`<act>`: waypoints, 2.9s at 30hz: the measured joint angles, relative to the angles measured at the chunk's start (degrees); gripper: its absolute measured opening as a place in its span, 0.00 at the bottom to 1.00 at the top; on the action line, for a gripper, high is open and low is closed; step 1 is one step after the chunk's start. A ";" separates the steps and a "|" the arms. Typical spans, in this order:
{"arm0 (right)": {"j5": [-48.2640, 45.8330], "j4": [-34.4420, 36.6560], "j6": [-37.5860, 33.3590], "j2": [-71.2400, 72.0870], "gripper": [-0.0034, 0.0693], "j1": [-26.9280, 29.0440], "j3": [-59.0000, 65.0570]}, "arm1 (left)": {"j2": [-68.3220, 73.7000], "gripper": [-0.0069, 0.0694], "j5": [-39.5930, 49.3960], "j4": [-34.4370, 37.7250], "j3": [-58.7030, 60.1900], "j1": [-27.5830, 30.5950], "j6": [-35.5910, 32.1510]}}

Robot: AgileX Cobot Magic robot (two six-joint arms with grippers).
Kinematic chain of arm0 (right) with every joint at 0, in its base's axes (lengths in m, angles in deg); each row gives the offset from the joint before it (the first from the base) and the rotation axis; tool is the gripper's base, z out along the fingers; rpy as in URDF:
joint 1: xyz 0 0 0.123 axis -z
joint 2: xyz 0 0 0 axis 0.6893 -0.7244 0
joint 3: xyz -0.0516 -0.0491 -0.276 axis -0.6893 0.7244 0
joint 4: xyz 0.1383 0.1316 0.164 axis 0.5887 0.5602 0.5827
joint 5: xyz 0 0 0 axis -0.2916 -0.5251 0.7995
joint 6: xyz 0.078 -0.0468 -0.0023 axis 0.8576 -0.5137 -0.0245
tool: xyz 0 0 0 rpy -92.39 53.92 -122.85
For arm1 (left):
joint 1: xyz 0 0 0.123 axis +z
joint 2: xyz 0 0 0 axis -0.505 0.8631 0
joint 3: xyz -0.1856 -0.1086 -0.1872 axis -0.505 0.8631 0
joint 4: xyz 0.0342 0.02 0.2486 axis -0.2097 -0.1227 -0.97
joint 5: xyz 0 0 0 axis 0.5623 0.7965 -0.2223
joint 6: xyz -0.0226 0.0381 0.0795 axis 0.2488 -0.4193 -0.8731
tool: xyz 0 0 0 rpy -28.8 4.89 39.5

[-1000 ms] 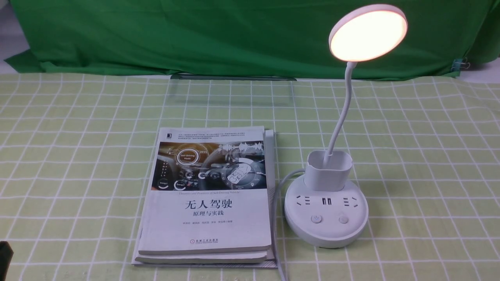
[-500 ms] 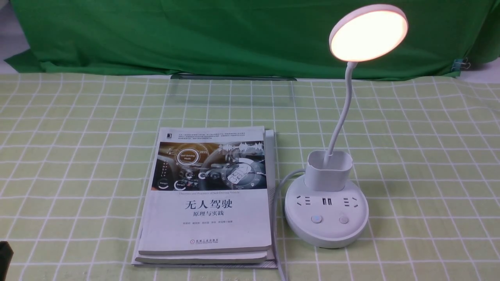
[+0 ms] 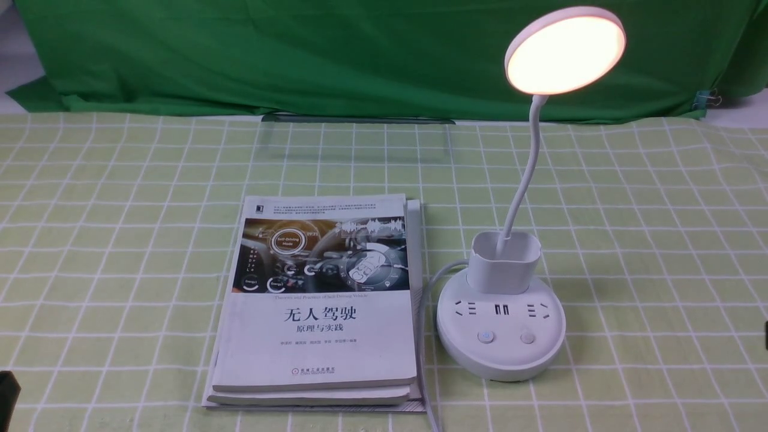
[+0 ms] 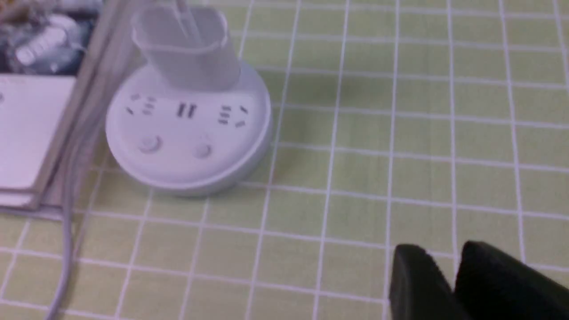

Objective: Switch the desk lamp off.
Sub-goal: Use the right arm to press the button switch on the lamp holder

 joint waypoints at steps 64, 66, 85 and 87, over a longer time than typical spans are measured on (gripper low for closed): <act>2.18 -0.02 -2.62 -51.64 0.10 -19.63 -23.91 | 0.00 0.09 0.00 0.00 0.00 0.00 0.00; 2.53 -0.02 -2.62 -51.86 0.10 -19.63 -23.91 | 0.00 0.09 0.00 0.00 0.00 0.00 0.00; 3.23 -0.02 -2.68 -52.29 0.10 -19.63 -23.96 | 0.00 0.09 0.00 0.00 0.00 0.00 0.00; 3.28 -0.02 -2.68 -53.14 0.10 -19.63 -24.10 | 0.00 0.09 0.00 0.00 0.00 0.00 0.00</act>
